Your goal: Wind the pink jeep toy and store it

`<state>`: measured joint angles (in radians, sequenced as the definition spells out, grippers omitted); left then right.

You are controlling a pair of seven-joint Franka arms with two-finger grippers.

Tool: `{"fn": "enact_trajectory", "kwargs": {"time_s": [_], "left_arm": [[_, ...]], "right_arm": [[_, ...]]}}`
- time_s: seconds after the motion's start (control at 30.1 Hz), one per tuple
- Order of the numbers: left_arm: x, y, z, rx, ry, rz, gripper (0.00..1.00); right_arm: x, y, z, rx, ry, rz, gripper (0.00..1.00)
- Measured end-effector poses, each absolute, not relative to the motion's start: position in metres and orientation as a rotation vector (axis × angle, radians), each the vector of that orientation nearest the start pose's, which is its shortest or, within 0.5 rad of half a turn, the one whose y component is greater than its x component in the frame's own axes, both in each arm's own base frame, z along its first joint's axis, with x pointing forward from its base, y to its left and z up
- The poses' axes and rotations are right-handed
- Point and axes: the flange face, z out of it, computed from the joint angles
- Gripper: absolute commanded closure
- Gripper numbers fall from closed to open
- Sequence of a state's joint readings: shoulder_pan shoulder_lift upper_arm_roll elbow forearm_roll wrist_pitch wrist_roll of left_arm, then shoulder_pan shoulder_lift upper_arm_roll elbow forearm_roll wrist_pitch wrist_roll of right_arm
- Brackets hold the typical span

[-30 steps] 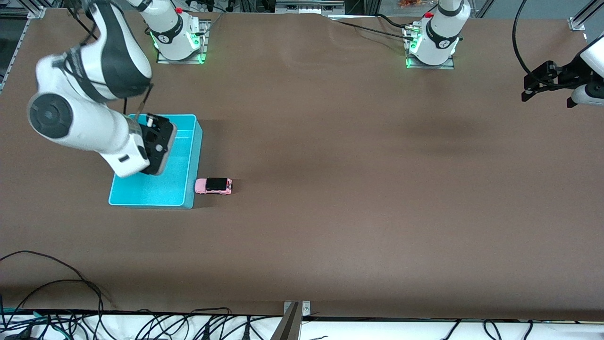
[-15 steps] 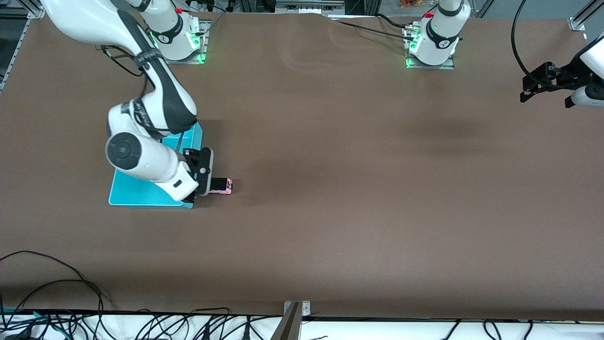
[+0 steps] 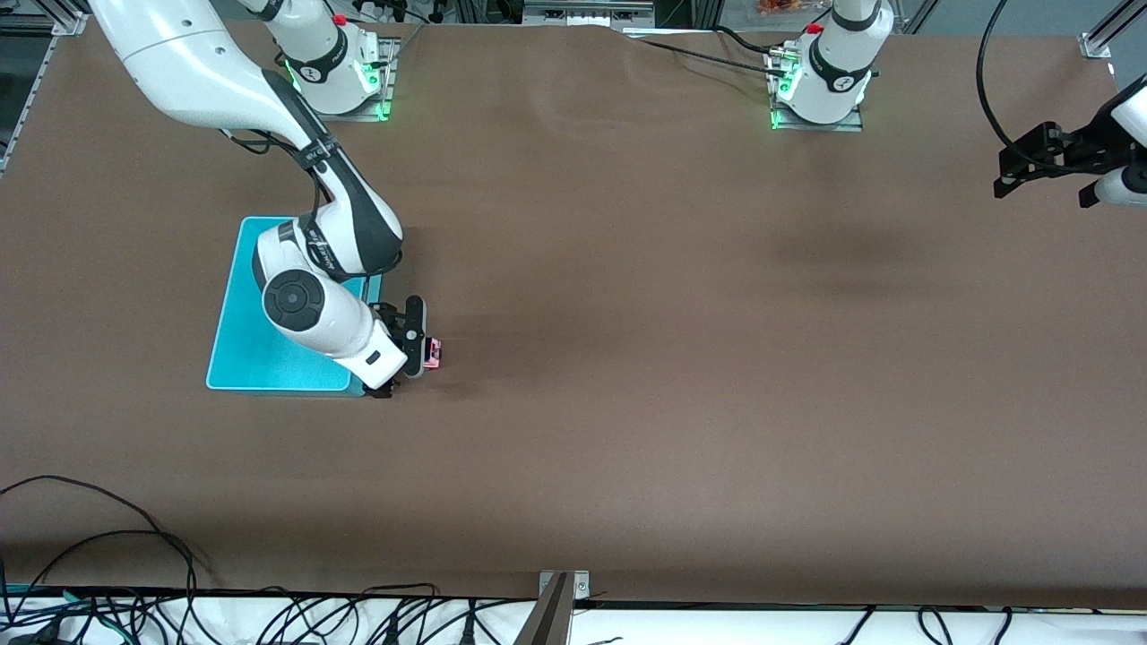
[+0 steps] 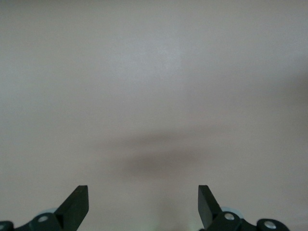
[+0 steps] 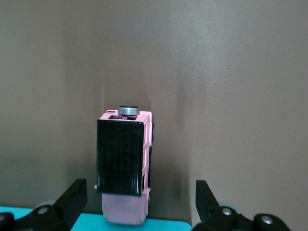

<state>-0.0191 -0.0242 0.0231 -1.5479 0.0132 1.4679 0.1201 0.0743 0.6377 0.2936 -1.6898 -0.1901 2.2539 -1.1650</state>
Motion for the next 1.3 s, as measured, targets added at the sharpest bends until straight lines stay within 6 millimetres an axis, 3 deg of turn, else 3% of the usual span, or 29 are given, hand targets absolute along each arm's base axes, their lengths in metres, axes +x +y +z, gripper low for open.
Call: {"fn": "enact_trajectory", "kwargs": {"time_s": [0.3,0.4,0.56,0.66,0.76,1.13,1.3], "left_arm": [[0.541,0.002,0.639,-3.125,0.184,0.086,0.00],[0.543,0.002,0.646,-3.125,0.184,0.059,0.00],[0.544,0.002,0.650,-3.126,0.184,0.045,0.00],[0.545,0.003,0.648,-3.126,0.182,0.049,0.00],[0.547,0.004,0.644,-3.126,0.177,0.062,0.00],[0.553,0.007,0.635,-3.127,0.168,0.088,0.00],[0.553,0.006,0.637,-3.128,0.171,0.082,0.00]], "right_arm": [[0.632,0.217,0.210,2.203,2.316,-0.080,0.02],[0.629,0.217,0.204,2.187,2.325,-0.093,0.15],[0.625,0.217,0.197,2.180,2.335,-0.111,0.48],[0.623,0.218,0.195,2.179,2.338,-0.115,0.61],[0.623,0.219,0.195,2.177,2.341,-0.115,0.67],[0.625,0.230,0.203,2.154,2.349,-0.068,0.73],[0.632,0.239,0.228,2.151,2.332,-0.022,0.73]]}}
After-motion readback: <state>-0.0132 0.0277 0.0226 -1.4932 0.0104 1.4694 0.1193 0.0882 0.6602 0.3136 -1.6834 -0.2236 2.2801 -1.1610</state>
